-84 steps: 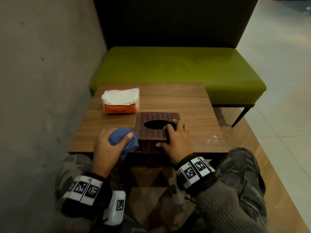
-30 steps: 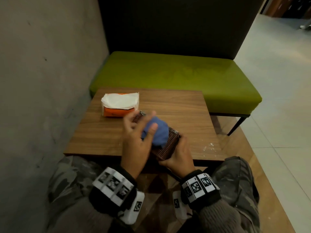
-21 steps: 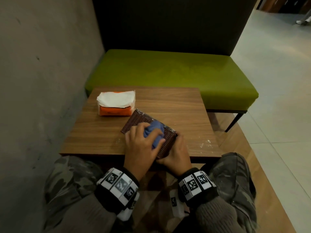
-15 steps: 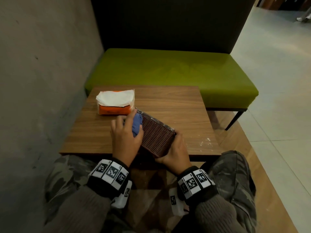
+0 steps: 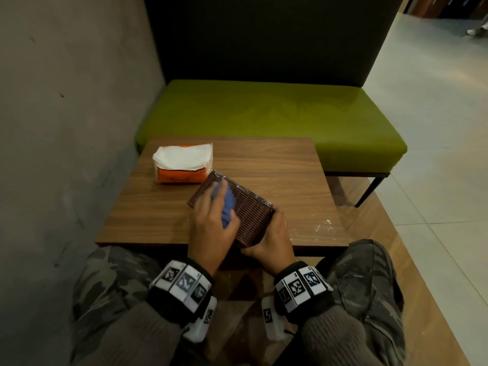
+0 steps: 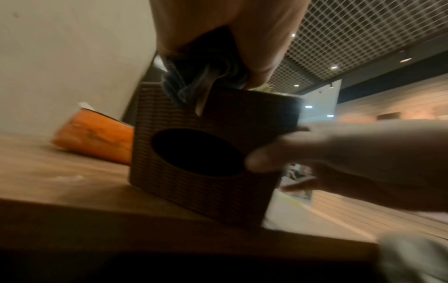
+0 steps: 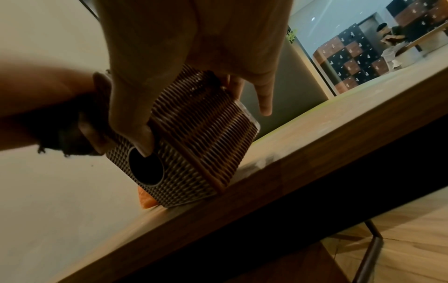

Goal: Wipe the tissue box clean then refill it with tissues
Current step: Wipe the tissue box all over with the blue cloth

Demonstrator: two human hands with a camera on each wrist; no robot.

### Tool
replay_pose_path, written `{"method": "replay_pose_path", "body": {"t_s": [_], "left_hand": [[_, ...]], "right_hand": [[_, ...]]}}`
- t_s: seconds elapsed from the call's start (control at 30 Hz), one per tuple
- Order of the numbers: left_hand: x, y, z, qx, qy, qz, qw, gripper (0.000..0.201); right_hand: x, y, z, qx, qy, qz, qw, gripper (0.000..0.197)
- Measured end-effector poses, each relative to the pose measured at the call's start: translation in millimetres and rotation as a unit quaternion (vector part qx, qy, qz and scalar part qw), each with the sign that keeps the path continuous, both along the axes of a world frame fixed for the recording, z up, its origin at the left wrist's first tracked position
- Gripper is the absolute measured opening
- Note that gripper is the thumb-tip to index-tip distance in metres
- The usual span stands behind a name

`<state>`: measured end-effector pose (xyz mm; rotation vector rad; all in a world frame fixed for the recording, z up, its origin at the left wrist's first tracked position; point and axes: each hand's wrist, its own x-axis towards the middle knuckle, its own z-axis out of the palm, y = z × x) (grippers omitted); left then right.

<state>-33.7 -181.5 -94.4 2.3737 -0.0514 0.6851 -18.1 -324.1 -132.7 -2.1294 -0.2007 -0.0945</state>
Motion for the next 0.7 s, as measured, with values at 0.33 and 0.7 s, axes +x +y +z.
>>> {"method": "replay_pose_path", "body": {"t_s": [0.33,0.7], "left_hand": [[-4.2,1.3,2.7,-0.003,-0.017,-0.048,0.999,0.046],[-15.7,-21.1,4.7,0.076,-0.067,-0.199,0.975,0.044]], "right_hand": [[-6.0,-2.2,-3.1,-0.005,-0.012,-0.012,1.000,0.104],[-7.4,0.4,-7.4,-0.025,-0.061,-0.003,0.998,0.085]]}}
